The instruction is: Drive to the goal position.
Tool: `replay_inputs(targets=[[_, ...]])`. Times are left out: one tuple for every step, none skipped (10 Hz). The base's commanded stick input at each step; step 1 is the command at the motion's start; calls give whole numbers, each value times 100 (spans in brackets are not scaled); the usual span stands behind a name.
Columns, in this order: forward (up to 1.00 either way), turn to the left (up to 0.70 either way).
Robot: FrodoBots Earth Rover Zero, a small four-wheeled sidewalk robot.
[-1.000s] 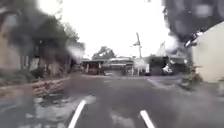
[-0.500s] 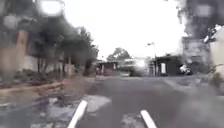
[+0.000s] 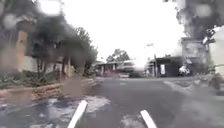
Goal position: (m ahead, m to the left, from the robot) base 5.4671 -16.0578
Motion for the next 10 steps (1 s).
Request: replay_inputs(targets=[[100, -40], [100, -40], [100, -40], [100, -27], [100, -34], [100, -40], [100, -22], [100, 15], [100, 20], [100, 8]])
